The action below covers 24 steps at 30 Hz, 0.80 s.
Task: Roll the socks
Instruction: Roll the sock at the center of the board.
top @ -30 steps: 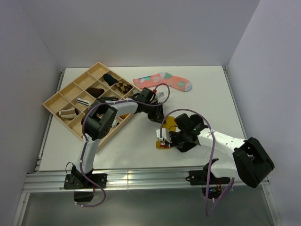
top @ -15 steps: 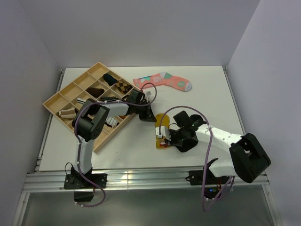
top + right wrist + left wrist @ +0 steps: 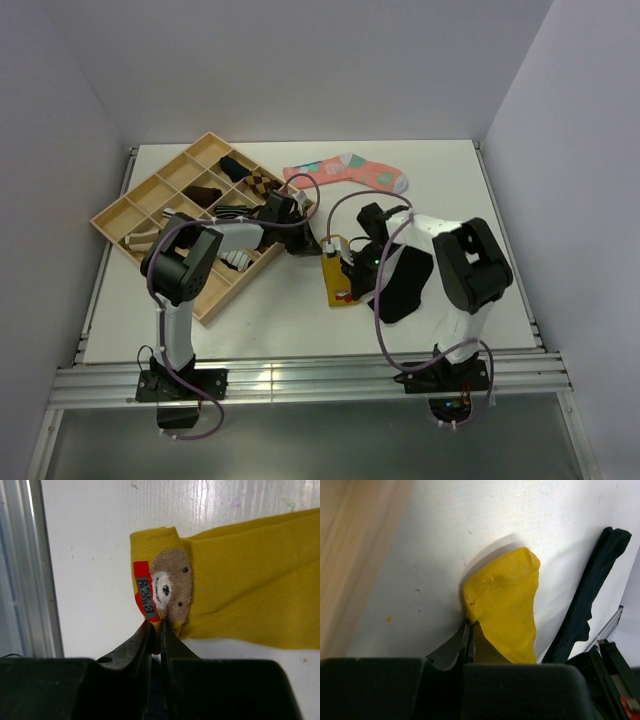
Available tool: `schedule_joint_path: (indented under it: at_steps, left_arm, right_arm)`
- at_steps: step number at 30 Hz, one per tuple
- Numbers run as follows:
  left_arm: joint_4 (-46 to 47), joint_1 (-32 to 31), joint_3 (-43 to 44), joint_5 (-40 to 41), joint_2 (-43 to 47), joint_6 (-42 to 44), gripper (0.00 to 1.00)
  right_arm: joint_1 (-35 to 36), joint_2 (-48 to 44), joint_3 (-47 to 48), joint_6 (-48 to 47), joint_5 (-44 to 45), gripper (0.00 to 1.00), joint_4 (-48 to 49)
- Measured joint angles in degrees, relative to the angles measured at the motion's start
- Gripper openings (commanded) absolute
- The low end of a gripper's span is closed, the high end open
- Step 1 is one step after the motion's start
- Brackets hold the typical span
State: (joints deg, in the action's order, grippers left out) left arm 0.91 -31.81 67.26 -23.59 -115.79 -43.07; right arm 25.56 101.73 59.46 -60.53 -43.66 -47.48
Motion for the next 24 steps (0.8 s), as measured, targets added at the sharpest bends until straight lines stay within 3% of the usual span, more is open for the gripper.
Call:
schedule_joint_path:
  at_steps: [11,16,19,24]
  left_arm:
    - [11.65,-2.23,-9.33,5.73,4.17,-2.71,0.02]
    - [17.07,-4.39,-14.29,9.84,6.51,-3.17,0.18]
    - [19.91,-5.22,-17.25,11.91,8.31,-3.1,0.32]
    - [23.93,-6.08,-23.85,15.3,13.31,-2.62,0.41]
  right_arm:
    - [-2.32,14.27,12.74,3.19,-4.07,0.07,-14.73]
    - [-2.69,18.23,16.2,5.01,-4.02,0.07,-19.34]
    - [-2.97,20.72,18.1,5.2,-4.07,0.07,-22.29]
    - [-3.34,22.47,18.45,5.42,-3.89,0.07,-25.24]
